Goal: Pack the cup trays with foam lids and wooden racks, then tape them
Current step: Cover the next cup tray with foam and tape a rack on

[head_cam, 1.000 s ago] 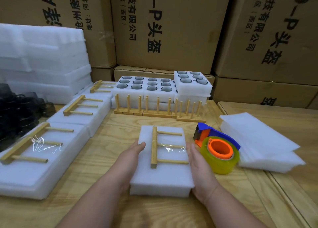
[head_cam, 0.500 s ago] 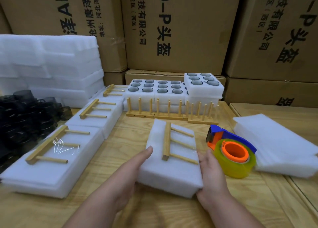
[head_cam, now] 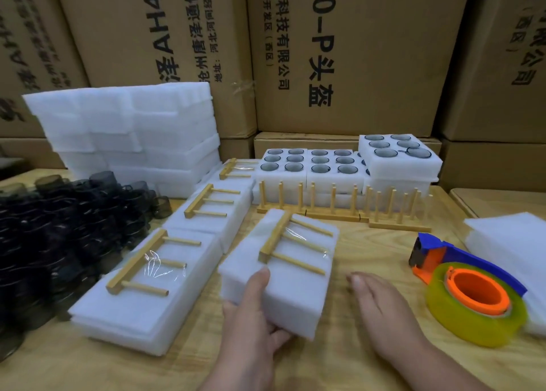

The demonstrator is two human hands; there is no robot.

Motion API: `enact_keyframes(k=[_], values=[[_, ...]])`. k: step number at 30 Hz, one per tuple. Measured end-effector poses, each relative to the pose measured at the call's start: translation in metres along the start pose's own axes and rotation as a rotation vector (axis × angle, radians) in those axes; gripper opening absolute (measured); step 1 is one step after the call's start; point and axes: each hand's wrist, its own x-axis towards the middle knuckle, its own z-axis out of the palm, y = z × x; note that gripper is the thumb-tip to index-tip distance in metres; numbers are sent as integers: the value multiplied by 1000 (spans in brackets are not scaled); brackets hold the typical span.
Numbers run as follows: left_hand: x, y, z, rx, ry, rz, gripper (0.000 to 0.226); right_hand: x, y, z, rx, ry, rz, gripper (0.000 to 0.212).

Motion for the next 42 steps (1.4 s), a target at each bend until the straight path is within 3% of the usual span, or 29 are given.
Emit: enact_keyframes(k=[2, 4, 8, 12, 16, 22, 24, 29, 35, 37, 39, 42], values=[[10, 23, 2, -41, 15, 71, 54, 12, 12, -4, -454, -109, 70, 58], [24, 54, 9, -81, 19, 166, 50, 16, 9, -1, -552, -187, 142, 67], [68, 124, 32, -61, 33, 294, 57, 19, 4, 3, -514, -137, 150, 75], [132, 174, 52, 13, 72, 283, 49, 27, 1, 0, -468, -159, 146, 73], [198, 197, 64, 81, 119, 242, 75, 31, 2, 5, -580, -133, 164, 78], [266, 205, 75, 115, 161, 223, 80, 38, -12, 6, -621, -218, 140, 66], [279, 205, 80, 98, 160, 203, 74, 42, -20, 3, -628, -207, 179, 63], [301, 200, 91, 125, 101, 139, 57, 40, -1, 9, -625, -210, 205, 80], [318, 191, 103, 17, 90, 65, 52, 40, -5, 7, -603, -272, 150, 63], [322, 189, 105, 21, 94, 61, 50, 37, -3, 10, -662, -214, 154, 62], [326, 188, 106, 61, 89, 52, 52, 39, -1, 16, -677, -181, 232, 64], [336, 190, 101, 77, 168, 51, 72, 40, 1, 17, -688, -133, 191, 65]])
